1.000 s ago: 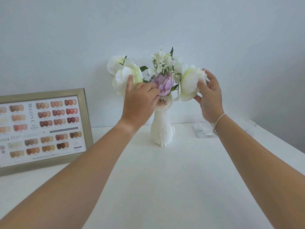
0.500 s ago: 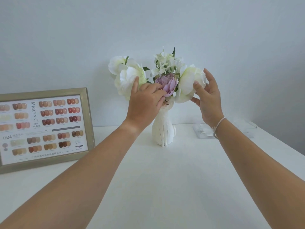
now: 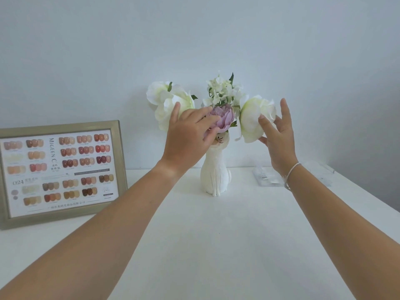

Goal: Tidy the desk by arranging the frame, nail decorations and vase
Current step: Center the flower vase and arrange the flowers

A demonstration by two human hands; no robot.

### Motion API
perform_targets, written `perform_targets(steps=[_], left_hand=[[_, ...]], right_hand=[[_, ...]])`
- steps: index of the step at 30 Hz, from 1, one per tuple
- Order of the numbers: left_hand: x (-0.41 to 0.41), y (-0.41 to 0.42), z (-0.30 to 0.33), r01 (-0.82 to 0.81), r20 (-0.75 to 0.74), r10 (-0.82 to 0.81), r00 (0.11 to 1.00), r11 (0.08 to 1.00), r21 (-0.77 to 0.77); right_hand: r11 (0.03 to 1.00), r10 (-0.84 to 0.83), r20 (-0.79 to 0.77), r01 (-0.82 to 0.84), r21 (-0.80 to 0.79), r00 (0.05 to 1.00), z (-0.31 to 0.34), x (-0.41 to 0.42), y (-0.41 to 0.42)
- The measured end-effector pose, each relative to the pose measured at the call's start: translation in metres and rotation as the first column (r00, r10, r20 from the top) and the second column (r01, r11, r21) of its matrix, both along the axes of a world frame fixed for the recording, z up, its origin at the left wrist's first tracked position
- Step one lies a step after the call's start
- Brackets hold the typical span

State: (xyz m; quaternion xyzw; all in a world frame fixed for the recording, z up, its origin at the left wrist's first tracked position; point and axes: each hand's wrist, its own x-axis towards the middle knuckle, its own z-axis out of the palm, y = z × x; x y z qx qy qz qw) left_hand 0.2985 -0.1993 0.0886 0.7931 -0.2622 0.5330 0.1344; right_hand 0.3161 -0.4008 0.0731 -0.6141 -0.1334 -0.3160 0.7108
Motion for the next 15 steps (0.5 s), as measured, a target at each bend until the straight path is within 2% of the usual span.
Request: perform_targets(steps=[4, 7, 9, 12, 15], left_hand=[[-0.004, 0.019, 0.023, 0.036, 0.028, -0.034, 0.999, 0.995, -0.091], [-0.002, 0.040, 0.047, 0.101, 0.020, -0.099, 0.995, 0.964, -0.246], [0.005, 0.057, 0.060, 0.136, 0.003, -0.147, 0.989, 0.910, -0.392], [0.024, 0.083, 0.072, 0.034, -0.172, -0.177, 0.969, 0.785, -0.618], [0.047, 0.103, 0.073, -0.091, -0.403, -0.264, 0.876, 0.731, -0.677]], right_hand=[[0.997, -0.068, -0.010, 0.068, -0.026, 0.998, 0.007, -0.006, -0.008], [0.996, -0.089, -0.001, 0.089, -0.021, 0.996, 0.018, -0.007, -0.018], [0.996, -0.091, 0.002, 0.091, -0.001, 0.996, 0.030, -0.005, -0.024], [0.997, -0.072, -0.017, 0.072, 0.017, 0.997, 0.051, 0.005, -0.032], [0.999, -0.038, -0.088, 0.036, -0.030, 0.995, 0.067, 0.019, -0.040]])
